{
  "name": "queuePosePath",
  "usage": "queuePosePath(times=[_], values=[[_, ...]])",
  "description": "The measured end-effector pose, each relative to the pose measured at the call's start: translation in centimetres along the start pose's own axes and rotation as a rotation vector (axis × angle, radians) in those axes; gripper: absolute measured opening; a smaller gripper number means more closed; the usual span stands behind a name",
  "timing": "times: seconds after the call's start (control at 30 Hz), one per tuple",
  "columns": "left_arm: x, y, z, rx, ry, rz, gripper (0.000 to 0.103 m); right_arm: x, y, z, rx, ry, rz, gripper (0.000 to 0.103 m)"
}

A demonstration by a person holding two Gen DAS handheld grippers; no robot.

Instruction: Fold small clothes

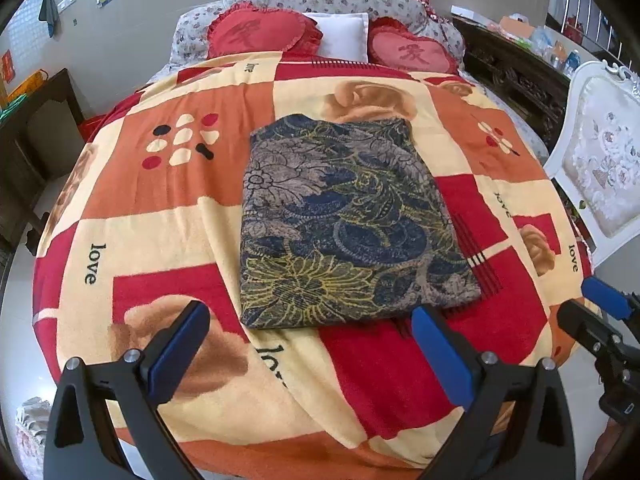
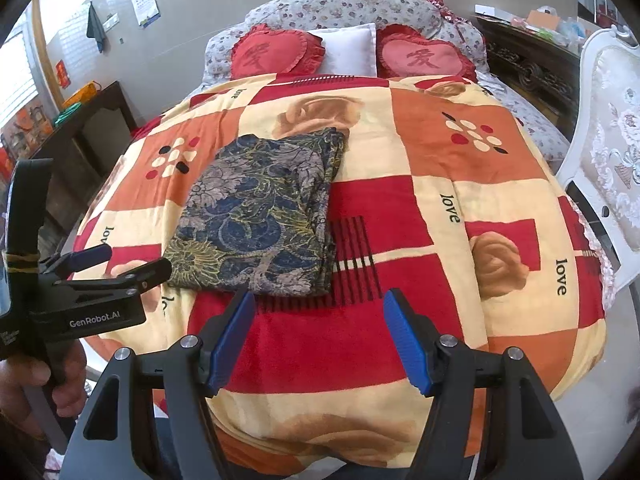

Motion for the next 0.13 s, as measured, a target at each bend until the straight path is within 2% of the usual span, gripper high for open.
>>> queuePosePath(times=[0.13], values=[[0.03, -0.19, -0.06, 0.014, 0.010, 0.019, 0.103, -0.33, 0.25, -0.08, -0.002, -0.002, 0.004, 0.073]])
Point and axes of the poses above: each gripper's, at about its wrist camera, not at the fingertips, and y roughly the way its jaws point, x to its right, z to its top, the point moved 1 cm from there along y, roughly the way its jaws point, and after that the axes turned 6 degrees about -x, right-handed, at the moved point
